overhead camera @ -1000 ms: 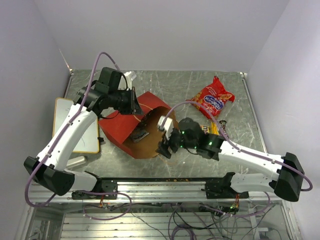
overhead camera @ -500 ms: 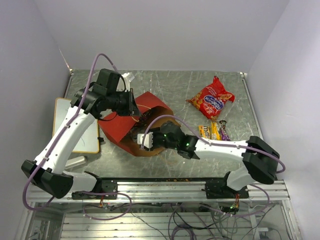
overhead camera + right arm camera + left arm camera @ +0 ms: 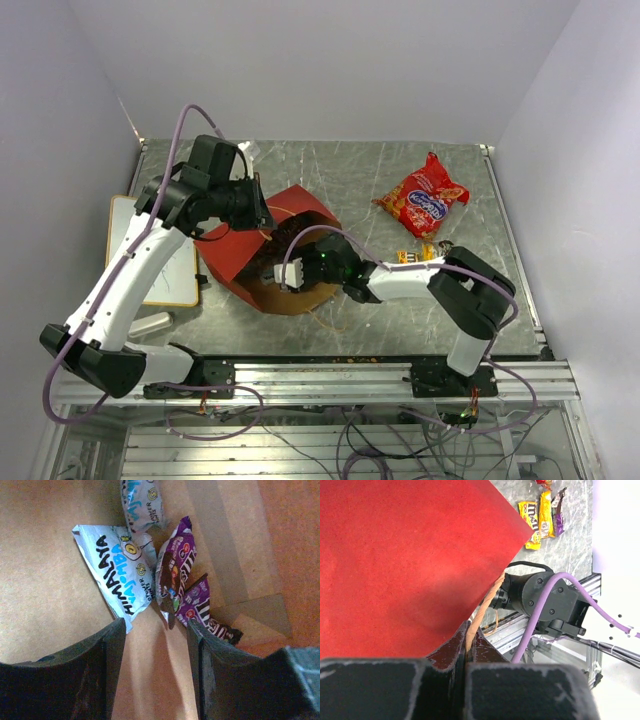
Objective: Take the snacks out of the paper bag
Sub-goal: Take out the snack from the paper bag.
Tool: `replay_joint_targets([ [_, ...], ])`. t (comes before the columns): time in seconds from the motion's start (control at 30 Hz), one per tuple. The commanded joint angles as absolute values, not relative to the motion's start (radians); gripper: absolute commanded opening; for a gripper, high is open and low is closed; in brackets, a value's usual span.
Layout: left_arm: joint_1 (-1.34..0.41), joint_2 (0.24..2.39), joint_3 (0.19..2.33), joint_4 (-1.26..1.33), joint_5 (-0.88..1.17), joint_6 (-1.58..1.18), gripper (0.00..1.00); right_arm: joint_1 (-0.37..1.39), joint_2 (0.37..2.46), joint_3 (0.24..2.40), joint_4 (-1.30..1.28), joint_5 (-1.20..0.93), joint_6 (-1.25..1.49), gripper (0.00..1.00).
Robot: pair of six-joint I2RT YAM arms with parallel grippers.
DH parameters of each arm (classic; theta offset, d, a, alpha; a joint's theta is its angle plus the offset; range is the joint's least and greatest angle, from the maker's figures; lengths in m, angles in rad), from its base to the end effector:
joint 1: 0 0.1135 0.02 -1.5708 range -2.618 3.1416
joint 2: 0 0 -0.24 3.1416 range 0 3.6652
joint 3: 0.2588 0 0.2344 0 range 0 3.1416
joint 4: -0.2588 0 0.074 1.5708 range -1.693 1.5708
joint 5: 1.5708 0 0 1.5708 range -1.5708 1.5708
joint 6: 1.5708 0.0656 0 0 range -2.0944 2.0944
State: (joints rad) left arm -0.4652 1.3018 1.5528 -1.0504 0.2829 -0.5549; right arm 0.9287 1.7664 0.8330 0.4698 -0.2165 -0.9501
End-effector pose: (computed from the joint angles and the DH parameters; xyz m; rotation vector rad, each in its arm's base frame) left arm 0.2209 -0.1313 0.3610 0.0321 2.4870 -0.8008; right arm 0.2122 0.3073 0.1408 -1.7143 1.0852 0.2066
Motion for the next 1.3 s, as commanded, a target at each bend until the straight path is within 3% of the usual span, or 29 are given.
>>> replay_joint_targets([
  [0.0, -0.457, 1.304, 1.6, -1.067, 0.257, -0.561, 0.07, 0.906, 1.796, 0.89, 0.553, -0.281, -0.955, 0.52],
  [0.4, -0.457, 1.32, 1.638, -1.067, 0.284, -0.532, 0.07, 0.899, 1.86, 0.964, 0.568, -0.373, -0.907, 0.57],
  [0.73, -0.457, 1.331, 1.661, -1.101, 0.288, -0.497, 0.07, 0.884, 1.995, 1.049, 0.612, -0.325, -0.916, 0.61],
  [0.93, -0.457, 1.346, 1.7, -1.133, 0.273, -0.469, 0.07, 0.884, 2.081, 1.087, 0.665, -0.234, -0.943, 0.55],
  [1.27, -0.457, 1.364, 1.719, -1.137, 0.273, -0.459, 0.07, 0.884, 2.141, 1.159, 0.59, -0.268, -0.965, 0.49],
])
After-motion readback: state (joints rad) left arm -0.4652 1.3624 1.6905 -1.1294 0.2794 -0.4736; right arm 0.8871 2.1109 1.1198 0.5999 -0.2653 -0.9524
